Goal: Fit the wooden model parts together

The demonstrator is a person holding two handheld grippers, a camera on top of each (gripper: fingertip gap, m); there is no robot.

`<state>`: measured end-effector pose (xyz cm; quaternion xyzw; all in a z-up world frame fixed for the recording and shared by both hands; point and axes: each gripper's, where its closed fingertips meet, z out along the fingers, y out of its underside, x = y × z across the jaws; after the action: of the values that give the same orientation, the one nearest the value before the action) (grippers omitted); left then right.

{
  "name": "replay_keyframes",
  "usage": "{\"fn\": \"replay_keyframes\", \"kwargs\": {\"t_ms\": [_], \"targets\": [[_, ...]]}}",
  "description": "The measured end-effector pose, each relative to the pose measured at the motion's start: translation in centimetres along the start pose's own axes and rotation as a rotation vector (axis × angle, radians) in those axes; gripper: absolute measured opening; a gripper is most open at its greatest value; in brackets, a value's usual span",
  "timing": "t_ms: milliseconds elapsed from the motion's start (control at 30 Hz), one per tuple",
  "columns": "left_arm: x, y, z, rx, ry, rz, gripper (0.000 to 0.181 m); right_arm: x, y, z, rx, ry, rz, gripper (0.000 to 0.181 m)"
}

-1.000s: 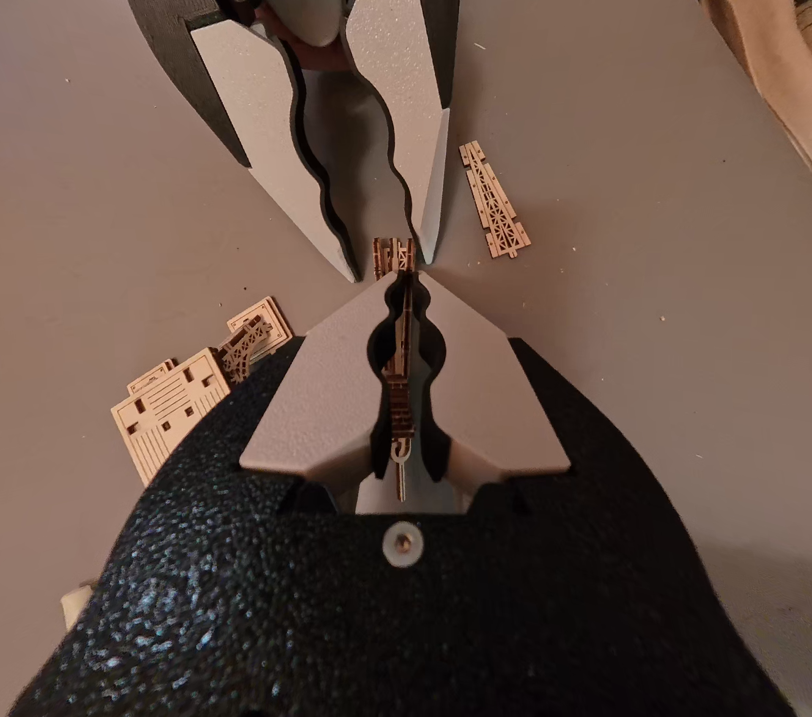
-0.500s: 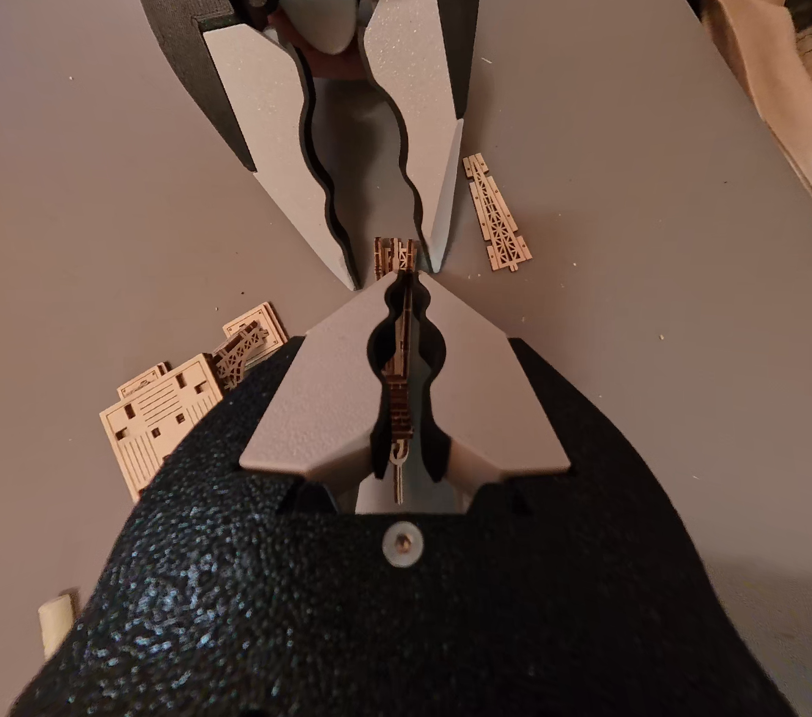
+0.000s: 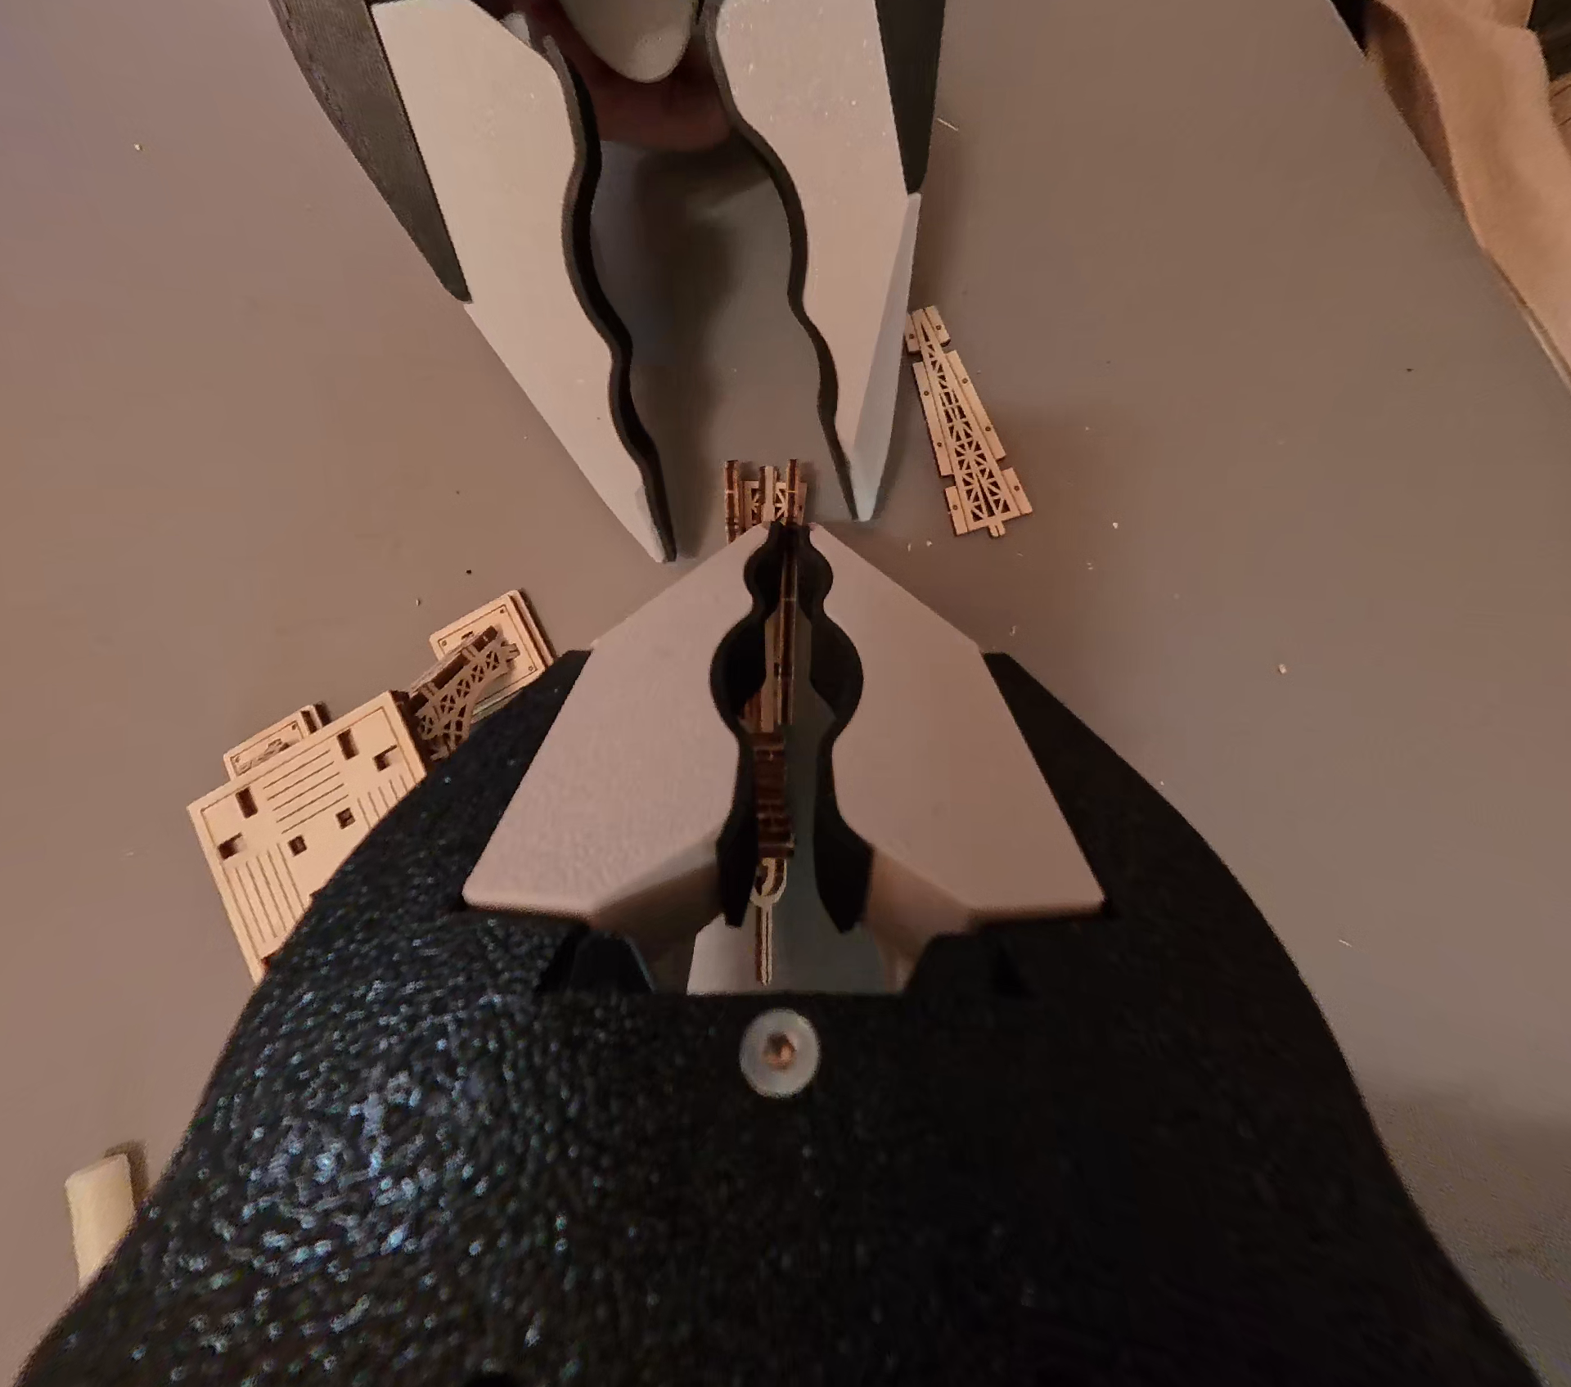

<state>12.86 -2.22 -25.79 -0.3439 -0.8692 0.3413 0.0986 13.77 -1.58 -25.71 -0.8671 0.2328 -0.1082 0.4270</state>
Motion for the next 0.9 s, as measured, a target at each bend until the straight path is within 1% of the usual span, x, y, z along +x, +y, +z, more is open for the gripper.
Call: {"fn": "replay_keyframes", "kwargs": {"t_ms": [167, 300, 433, 600, 767, 900], "targets": [[0.0, 0.0, 0.0, 0.001, -0.004, -0.004, 0.001, 0.6, -0.6, -1.0, 0.069, 0.002, 0.067, 0.033], [0.0, -0.1, 0.0, 0.006, -0.003, -0.012, 0.001, 0.7, -0.3, -1.5, 0.077, 0.013, 0.096, 0.035], [0.0, -0.2, 0.1, 0.007, -0.006, -0.004, 0.001, 0.7, -0.2, -1.6, 0.071, 0.043, 0.075, 0.037], [-0.1, -0.1, 0.1, 0.001, -0.012, 0.0, 0.001, 0.8, -0.4, -1.9, 0.092, 0.083, 0.052, 0.033], [0.0, 0.0, 0.0, 0.0, -0.01, 0.002, 0.001, 0.3, -0.4, -2.2, 0.102, 0.102, 0.042, 0.034], [-0.1, 0.1, 0.0, -0.003, -0.01, 0.0, 0.001, 0.5, -0.7, -2.9, 0.095, 0.177, 0.019, 0.033]]}}
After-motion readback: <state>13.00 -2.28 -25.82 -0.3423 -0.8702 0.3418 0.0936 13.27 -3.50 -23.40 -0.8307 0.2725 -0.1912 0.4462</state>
